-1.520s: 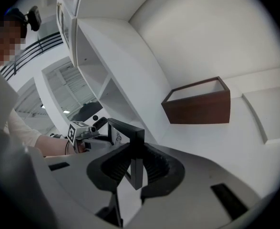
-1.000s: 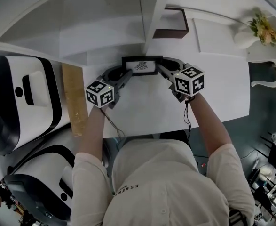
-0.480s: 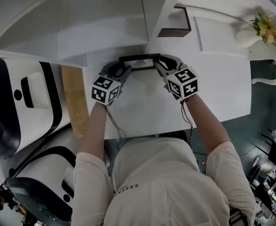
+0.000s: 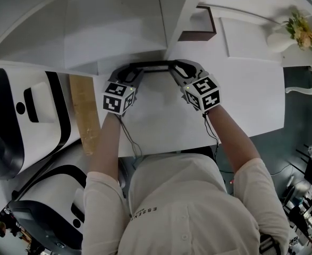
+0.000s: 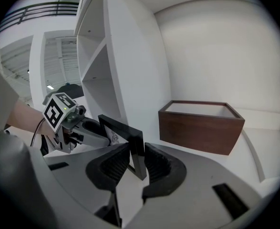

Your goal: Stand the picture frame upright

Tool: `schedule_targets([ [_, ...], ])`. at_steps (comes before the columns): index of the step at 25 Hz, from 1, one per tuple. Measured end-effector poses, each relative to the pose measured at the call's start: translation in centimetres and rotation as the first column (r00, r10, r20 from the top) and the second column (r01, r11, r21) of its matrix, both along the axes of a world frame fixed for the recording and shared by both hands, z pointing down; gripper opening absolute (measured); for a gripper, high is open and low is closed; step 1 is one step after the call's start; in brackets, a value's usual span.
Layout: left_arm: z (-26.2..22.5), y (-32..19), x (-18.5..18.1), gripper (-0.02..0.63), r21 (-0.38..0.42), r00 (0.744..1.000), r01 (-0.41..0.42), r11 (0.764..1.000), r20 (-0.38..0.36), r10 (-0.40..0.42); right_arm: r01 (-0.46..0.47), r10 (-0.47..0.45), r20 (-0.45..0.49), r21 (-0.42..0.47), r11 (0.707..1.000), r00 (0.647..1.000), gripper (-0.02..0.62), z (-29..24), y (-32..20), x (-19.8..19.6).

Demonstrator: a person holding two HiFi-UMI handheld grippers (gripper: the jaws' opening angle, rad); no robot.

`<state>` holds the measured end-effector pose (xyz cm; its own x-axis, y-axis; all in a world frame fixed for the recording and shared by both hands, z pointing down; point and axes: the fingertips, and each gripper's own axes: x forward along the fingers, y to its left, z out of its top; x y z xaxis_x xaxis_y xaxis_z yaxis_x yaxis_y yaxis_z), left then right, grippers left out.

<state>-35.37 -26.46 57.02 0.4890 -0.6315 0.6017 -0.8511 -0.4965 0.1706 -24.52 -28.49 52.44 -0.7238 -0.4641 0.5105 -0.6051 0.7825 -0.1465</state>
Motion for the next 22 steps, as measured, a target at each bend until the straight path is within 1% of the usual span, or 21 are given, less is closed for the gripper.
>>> schedule_targets([
  [8,0.11,-0.12,-0.33,0.121,-0.009,1.0,0.021,1.0,0.014,-0.021,0.005,-0.005,-0.01,0.011,1.0,1.0,0.11,0.21,-0.27,-0.27],
  [10,0.13,-0.2,-0.32,0.121,-0.008,0.999,0.027,1.0,0.035,-0.027,0.003,-0.003,-0.018,0.013,1.0,1.0,0.114,0.25,-0.31,-0.25],
  [13,0.14,-0.08,-0.27,0.123,-0.008,0.998,0.031,0.999,0.063,-0.03,-0.023,0.023,-0.006,-0.017,1.0,1.0,0.148,0.39,-0.42,-0.05],
  [16,0.16,0.1,-0.37,0.127,-0.016,0.998,0.032,0.999,0.049,-0.031,-0.045,0.045,0.003,-0.048,0.998,0.999,0.164,0.59,-0.56,0.18],
  [18,0.14,0.14,-0.43,0.133,-0.02,0.999,0.033,0.999,0.043,-0.032,-0.052,0.051,-0.006,-0.05,0.997,0.999,0.17,0.66,-0.63,0.3],
  [19,0.06,0.12,-0.42,0.151,-0.018,0.999,0.036,0.999,0.037,-0.035,-0.053,0.052,-0.013,-0.048,0.997,0.999,0.17,0.69,-0.62,0.32],
  [21,-0.19,0.17,-0.43,0.24,-0.013,0.999,0.05,0.999,0.02,-0.05,-0.05,0.049,-0.021,-0.051,0.997,0.999,0.172,0.81,-0.37,0.26],
  [22,-0.31,0.27,-0.45,0.252,-0.01,0.998,0.059,0.998,0.011,-0.059,-0.048,0.047,-0.021,-0.054,0.997,0.999,0.177,0.86,-0.16,0.22],
])
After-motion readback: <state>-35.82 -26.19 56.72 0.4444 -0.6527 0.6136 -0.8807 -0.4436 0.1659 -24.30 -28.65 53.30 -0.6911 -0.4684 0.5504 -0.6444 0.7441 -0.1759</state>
